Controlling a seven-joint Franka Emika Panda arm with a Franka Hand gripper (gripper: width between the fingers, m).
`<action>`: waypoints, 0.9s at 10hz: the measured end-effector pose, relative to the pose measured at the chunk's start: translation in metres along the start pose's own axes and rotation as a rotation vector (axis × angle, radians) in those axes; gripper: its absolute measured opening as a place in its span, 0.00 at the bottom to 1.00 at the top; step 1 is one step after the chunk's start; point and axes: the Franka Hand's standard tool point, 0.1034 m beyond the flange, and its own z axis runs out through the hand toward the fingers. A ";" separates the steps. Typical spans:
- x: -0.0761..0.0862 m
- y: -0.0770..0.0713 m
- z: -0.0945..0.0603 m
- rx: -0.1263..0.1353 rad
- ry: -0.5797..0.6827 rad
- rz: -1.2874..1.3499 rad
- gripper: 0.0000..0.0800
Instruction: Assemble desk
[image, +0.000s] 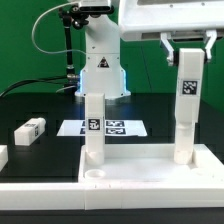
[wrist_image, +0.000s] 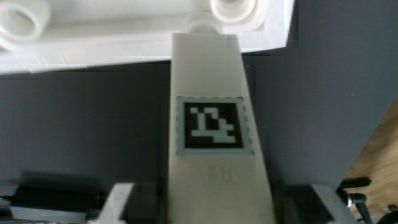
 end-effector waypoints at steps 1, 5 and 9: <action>0.000 0.000 0.000 0.003 -0.001 0.007 0.36; -0.003 -0.001 0.003 0.008 -0.004 0.014 0.36; -0.004 -0.013 0.029 0.017 0.035 0.015 0.36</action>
Offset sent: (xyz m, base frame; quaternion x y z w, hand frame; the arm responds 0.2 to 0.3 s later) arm 0.0000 0.0000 0.0000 0.0000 0.0000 0.0000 1.0000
